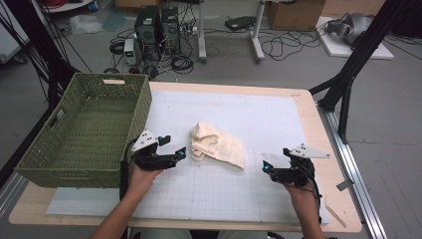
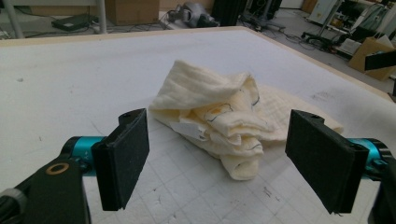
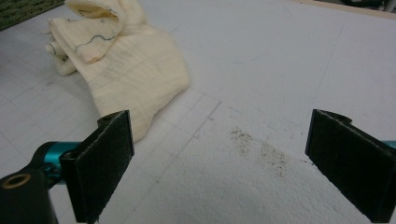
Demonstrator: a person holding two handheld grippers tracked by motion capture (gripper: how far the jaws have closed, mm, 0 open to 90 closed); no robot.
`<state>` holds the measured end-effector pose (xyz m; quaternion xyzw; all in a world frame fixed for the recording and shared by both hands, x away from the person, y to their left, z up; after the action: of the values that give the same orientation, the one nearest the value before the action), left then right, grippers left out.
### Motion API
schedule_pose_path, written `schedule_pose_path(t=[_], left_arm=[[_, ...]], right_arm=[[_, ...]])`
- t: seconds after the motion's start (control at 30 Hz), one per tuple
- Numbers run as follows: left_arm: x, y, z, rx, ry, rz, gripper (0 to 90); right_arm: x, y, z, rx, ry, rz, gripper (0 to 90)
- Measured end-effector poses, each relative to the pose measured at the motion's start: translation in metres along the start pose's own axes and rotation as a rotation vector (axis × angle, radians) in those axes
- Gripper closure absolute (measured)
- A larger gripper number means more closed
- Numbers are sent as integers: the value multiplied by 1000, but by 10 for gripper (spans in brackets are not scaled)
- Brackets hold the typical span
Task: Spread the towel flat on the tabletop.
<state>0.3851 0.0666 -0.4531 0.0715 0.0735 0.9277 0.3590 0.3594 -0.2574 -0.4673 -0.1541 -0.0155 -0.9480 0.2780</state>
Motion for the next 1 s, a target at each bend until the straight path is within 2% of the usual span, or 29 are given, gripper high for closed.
schedule_pose_path(t=[0.2, 0.33, 0.4, 0.57, 0.63, 0.7, 0.8, 0.9, 1.0], left_arm=[[0, 4, -3, -4, -8, -6, 219], [0, 5, -7, -5, -19, -7, 220], [0, 4, -7, -8, -20, -6, 220], [-1, 4, -8, -11, -25, -9, 221], [-1, 4, -8, -13, -25, -12, 222], [-1, 3, -8, -9, -25, -13, 225], [-1, 2, -9, -5, -28, -9, 226], [0, 1, -9, -6, -28, -6, 230], [0, 0, -9, -6, -29, -2, 232]], right_arm=[[-4, -8, -1, 26, -21, 19, 71], [-10, -17, 4, 26, -6, 52, 70], [-15, -22, 8, 45, 5, 60, 70], [-31, -36, 6, 64, -40, 98, 74], [-38, -44, 6, 83, -57, 139, 198], [-48, -53, 9, 108, -55, 167, 220], [-63, -64, 15, 128, -67, 206, 323], [-78, -74, 20, 124, -70, 244, 410], [-91, -81, 25, 133, -81, 263, 475]])
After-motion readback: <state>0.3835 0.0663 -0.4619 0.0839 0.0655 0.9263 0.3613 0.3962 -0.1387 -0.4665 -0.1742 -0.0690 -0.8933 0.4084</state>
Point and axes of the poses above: each handheld gripper's, and its own axes: x roughly backward along the jaws, z roughly out of its top, y roughly to its right, the point moved 10 cm from there along -x, roughly forward along the jaws, and after that the axes turned 13 degrees about y, right-handed, at the moved point
